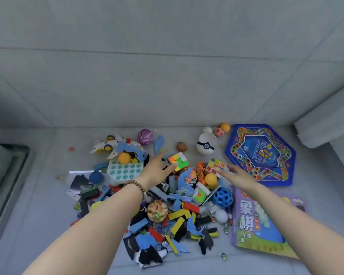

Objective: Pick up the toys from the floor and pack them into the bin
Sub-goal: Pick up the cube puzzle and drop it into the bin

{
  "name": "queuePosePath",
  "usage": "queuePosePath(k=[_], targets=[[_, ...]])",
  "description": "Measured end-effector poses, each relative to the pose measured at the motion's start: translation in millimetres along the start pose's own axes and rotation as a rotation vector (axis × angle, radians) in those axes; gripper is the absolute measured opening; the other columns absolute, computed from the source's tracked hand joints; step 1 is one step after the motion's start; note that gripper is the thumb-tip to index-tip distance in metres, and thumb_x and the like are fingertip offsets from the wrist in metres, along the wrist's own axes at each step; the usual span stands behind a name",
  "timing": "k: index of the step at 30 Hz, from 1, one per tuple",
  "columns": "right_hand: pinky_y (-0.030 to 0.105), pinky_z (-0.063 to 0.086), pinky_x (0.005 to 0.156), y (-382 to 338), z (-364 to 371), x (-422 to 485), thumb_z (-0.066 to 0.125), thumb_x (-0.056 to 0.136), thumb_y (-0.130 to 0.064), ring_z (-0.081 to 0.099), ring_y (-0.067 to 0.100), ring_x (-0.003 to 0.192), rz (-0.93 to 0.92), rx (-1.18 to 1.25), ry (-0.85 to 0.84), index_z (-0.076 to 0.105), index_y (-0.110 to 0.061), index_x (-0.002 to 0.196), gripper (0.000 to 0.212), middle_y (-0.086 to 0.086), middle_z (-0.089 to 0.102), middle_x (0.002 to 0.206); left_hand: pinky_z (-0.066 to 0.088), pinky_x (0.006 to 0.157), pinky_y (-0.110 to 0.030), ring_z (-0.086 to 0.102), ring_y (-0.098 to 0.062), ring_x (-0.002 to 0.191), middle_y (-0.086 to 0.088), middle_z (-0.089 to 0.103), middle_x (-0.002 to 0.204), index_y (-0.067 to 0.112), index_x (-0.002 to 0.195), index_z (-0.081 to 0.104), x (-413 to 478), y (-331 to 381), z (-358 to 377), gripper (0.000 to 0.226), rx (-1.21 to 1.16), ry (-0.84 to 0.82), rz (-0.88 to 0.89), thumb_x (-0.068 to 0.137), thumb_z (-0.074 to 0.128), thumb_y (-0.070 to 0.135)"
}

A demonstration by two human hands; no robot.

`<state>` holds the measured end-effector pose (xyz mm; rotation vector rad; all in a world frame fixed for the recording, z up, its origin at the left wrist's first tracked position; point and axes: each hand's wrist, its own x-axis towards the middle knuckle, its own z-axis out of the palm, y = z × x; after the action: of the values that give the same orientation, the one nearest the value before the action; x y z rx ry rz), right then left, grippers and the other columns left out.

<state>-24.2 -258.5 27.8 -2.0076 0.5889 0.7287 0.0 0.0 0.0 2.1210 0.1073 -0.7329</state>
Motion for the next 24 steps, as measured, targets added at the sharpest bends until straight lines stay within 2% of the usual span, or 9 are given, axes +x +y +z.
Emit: queuePosePath(k=[3, 5, 7, 9, 13, 16, 19, 21, 24], targets=[[0.041, 0.036, 0.107, 12, 1, 21, 0.057, 0.083, -0.056, 0.035, 0.027, 0.135, 0.084, 0.049, 0.001, 0.023, -0.006, 0.147, 0.088, 0.011, 0.028, 0.152, 0.029, 0.112, -0.031, 0.034, -0.021, 0.137, -0.003, 0.033, 0.149, 0.012, 0.148, 0.023, 19, 0, 11, 0.087, -0.055, -0.017, -0.036, 0.083, 0.057, 0.058], [0.044, 0.042, 0.102, 22, 3, 43, 0.055, 0.080, -0.063, 0.047, 0.028, 0.125, 0.135, 0.062, 0.004, 0.035, -0.004, 0.141, 0.087, 0.014, 0.041, 0.143, 0.031, 0.111, -0.033, 0.039, -0.022, 0.134, -0.007, 0.039, 0.147, 0.010, 0.145, 0.028, 37, 0, 18, 0.085, -0.038, -0.015, -0.091, 0.082, 0.055, 0.061], [0.033, 0.053, 0.080, 27, 7, 56, 0.053, 0.084, -0.059, 0.059, 0.021, 0.096, 0.149, 0.111, 0.006, 0.053, -0.006, 0.125, 0.067, 0.009, 0.061, 0.113, 0.033, 0.091, -0.015, 0.048, -0.020, 0.117, -0.006, 0.052, 0.129, 0.005, 0.134, 0.042, 50, 2, 27, 0.058, 0.019, -0.006, -0.109, 0.093, 0.048, 0.045], [0.019, 0.046, 0.055, 27, 16, 63, 0.055, 0.090, -0.045, 0.056, 0.011, 0.072, 0.109, 0.251, 0.013, 0.059, -0.010, 0.113, 0.042, 0.001, 0.063, 0.092, 0.030, 0.068, -0.012, 0.049, -0.014, 0.097, -0.002, 0.055, 0.106, 0.004, 0.121, 0.051, 57, 10, 33, 0.038, 0.036, 0.012, -0.064, 0.098, 0.044, 0.033], [0.020, 0.042, 0.072, 23, 31, 82, 0.055, 0.092, -0.034, 0.056, 0.013, 0.093, -0.027, 0.296, 0.111, 0.061, -0.010, 0.117, 0.035, 0.006, 0.064, 0.113, 0.036, 0.074, -0.020, 0.050, -0.016, 0.095, -0.005, 0.055, 0.100, 0.015, 0.108, 0.049, 71, 24, 43, 0.014, -0.005, -0.044, 0.022, 0.097, 0.048, 0.024], [0.019, 0.043, 0.069, 20, 33, 92, 0.055, 0.092, -0.036, 0.057, 0.015, 0.093, -0.030, 0.336, 0.135, 0.058, -0.010, 0.117, 0.036, 0.005, 0.063, 0.105, 0.043, 0.090, -0.029, 0.055, -0.022, 0.105, -0.010, 0.057, 0.115, 0.007, 0.123, 0.047, 82, 27, 48, 0.034, 0.048, -0.119, 0.027, 0.095, 0.053, 0.024], [0.035, 0.050, 0.090, 25, 31, 101, 0.060, 0.088, -0.038, 0.063, 0.021, 0.098, 0.012, 0.449, 0.105, 0.057, -0.011, 0.117, 0.040, 0.008, 0.067, 0.109, 0.044, 0.099, -0.034, 0.054, -0.024, 0.115, -0.008, 0.055, 0.125, 0.010, 0.129, 0.045, 89, 24, 49, 0.042, 0.006, -0.090, 0.025, 0.092, 0.058, 0.025], [0.042, 0.049, 0.096, 31, 29, 102, 0.063, 0.086, -0.036, 0.065, 0.023, 0.100, 0.026, 0.527, 0.089, 0.059, -0.014, 0.113, 0.035, 0.009, 0.069, 0.107, 0.045, 0.098, -0.033, 0.055, -0.021, 0.114, -0.003, 0.055, 0.119, 0.014, 0.128, 0.046, 88, 24, 49, 0.041, -0.044, -0.065, 0.026, 0.091, 0.060, 0.024], [0.047, 0.053, 0.091, 35, 28, 100, 0.069, 0.081, -0.034, 0.068, 0.024, 0.095, 0.019, 0.640, 0.057, 0.058, -0.018, 0.115, 0.039, 0.010, 0.070, 0.105, 0.054, 0.084, -0.030, 0.060, -0.020, 0.104, -0.005, 0.058, 0.116, 0.016, 0.120, 0.048, 89, 25, 50, 0.035, -0.146, -0.060, 0.024, 0.089, 0.063, 0.022]])
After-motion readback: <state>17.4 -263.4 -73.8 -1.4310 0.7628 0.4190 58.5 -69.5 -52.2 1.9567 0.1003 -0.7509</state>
